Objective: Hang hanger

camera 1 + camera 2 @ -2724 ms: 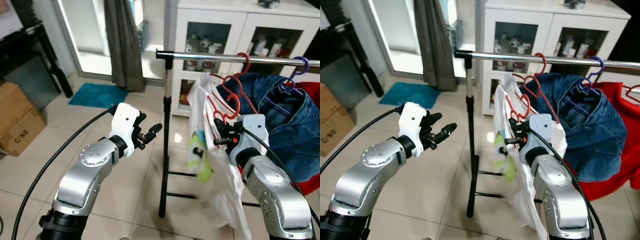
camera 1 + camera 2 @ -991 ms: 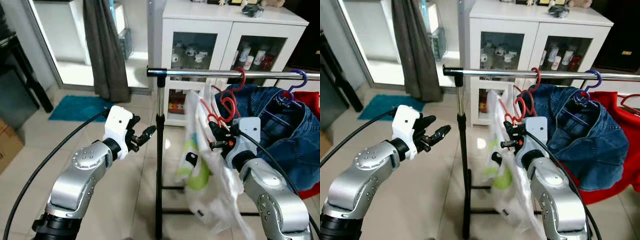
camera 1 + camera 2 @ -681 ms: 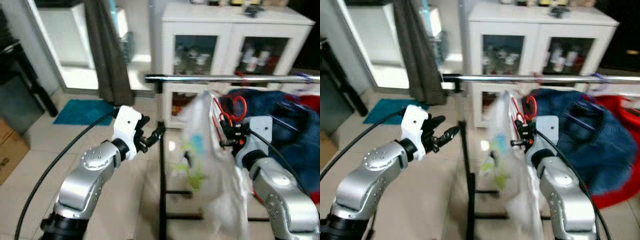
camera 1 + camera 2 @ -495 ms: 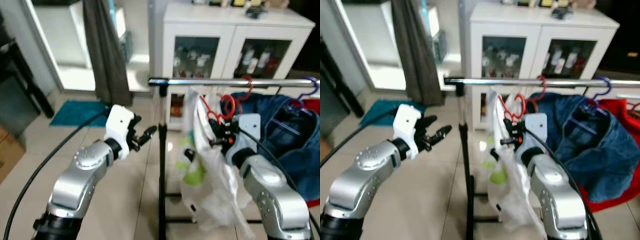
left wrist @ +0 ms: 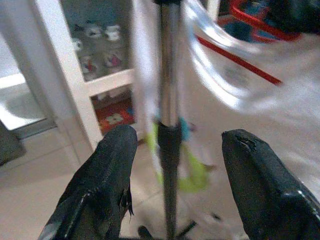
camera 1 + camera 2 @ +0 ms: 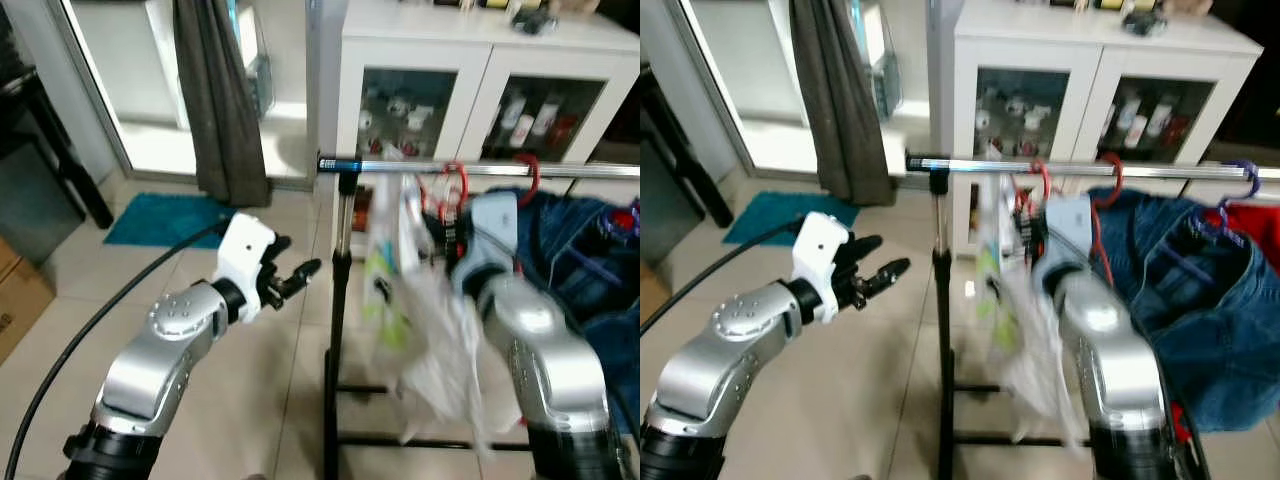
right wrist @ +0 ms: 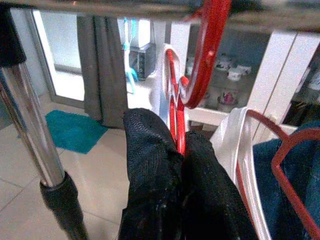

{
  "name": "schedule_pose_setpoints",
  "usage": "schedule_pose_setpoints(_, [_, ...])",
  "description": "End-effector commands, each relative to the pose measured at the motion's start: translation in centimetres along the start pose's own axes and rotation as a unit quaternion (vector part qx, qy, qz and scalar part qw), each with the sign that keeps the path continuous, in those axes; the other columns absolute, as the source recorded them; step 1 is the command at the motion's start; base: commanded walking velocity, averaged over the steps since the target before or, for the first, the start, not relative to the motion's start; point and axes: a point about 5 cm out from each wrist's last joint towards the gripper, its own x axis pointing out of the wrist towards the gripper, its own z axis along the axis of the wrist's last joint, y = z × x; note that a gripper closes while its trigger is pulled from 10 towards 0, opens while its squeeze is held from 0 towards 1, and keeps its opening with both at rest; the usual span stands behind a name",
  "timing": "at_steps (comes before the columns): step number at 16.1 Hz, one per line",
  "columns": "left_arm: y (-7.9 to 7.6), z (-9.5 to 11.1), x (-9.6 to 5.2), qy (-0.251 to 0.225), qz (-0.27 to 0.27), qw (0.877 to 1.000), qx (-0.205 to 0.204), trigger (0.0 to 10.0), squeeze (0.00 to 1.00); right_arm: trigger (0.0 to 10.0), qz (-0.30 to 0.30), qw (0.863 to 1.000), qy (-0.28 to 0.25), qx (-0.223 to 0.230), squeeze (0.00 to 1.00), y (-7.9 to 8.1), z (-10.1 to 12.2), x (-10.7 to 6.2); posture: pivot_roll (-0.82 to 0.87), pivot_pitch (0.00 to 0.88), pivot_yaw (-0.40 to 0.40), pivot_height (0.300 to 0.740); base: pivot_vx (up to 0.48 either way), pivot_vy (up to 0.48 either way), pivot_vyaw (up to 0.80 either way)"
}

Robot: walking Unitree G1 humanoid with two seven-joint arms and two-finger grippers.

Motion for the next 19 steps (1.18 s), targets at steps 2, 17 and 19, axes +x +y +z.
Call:
schedule_pose_setpoints(2, [-0.5, 0.8, 0.1, -0.011, -0.030, 0.999, 0.025, 10.0, 0.00, 10.0, -0.008, 1.000, 0.004, -0.018, 0.00, -0.4, 0.7, 1.6, -0.14, 0.000, 0.013, 0.719, 0.000, 0.000, 0.00])
schedule_pose_setpoints(17, [-1.4, 1.2, -0.3, -0.022, -0.084, 0.995, 0.043, 10.0, 0.00, 10.0, 0.092, 0.994, 0.043, 0.034, 1.00, 1.3, 0.2, 6.2, -0.14, 0.000, 0.014, 0.719, 0.000, 0.000, 0.00])
schedule_pose_setpoints(19, [-1.1, 1.2, -0.1, -0.022, -0.070, 0.996, 0.042, 10.0, 0.00, 10.0, 0.100, 0.994, 0.031, 0.029, 1.00, 1.3, 0.3, 5.6, -0.14, 0.000, 0.019, 0.719, 0.000, 0.000, 0.00])
